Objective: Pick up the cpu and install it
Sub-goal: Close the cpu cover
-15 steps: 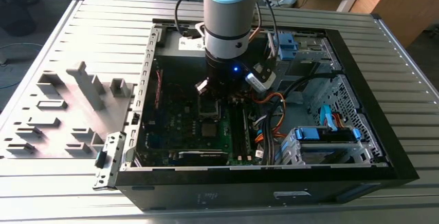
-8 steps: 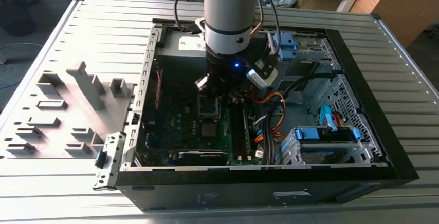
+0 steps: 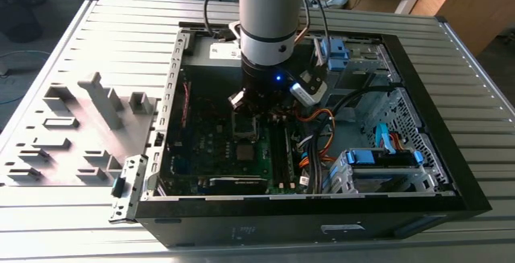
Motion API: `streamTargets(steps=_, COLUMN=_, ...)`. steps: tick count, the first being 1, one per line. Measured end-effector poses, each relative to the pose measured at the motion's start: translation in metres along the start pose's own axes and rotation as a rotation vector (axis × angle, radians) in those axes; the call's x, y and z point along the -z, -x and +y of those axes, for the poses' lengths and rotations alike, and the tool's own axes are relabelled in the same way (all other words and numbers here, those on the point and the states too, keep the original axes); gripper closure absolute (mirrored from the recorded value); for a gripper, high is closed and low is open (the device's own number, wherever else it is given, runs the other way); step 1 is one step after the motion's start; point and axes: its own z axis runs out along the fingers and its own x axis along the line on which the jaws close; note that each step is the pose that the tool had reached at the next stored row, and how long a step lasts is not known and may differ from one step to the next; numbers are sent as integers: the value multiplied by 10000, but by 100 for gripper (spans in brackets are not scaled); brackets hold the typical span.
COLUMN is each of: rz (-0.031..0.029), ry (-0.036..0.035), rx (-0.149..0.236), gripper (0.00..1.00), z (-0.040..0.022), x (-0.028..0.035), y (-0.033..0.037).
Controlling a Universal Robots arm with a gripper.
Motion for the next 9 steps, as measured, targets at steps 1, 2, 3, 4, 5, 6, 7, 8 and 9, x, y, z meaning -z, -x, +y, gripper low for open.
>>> streamTargets(steps=1, rz=0, ry=0, rx=2, gripper=89, z=-8, x=2, y=-3)
streamTargets(steps=2, rz=-1, ry=1, rx=2, gripper=89, z=-16, x=4, y=-7)
streamTargets(steps=3, rz=0, ry=0, rx=3, gripper=89, z=-23, x=6, y=-10)
streamTargets(steps=4, rz=0, ry=1, rx=2, gripper=89, z=-31, x=9, y=-12)
streamTargets(steps=5, rz=0, ry=0, rx=2, gripper=89, z=-38, x=13, y=-12)
streamTargets(steps=6, rz=1, ry=0, rx=3, gripper=89, z=-44, x=17, y=-10)
streamTargets(steps=7, rz=2, ry=0, rx=3, gripper=89, z=-51, x=23, y=-9)
streamTargets(steps=8, rz=2, ry=0, rx=2, gripper=89, z=-59, x=29, y=-7)
streamTargets(steps=9, rz=1, ry=3, rx=2, gripper=89, z=-65, x=35, y=-5)
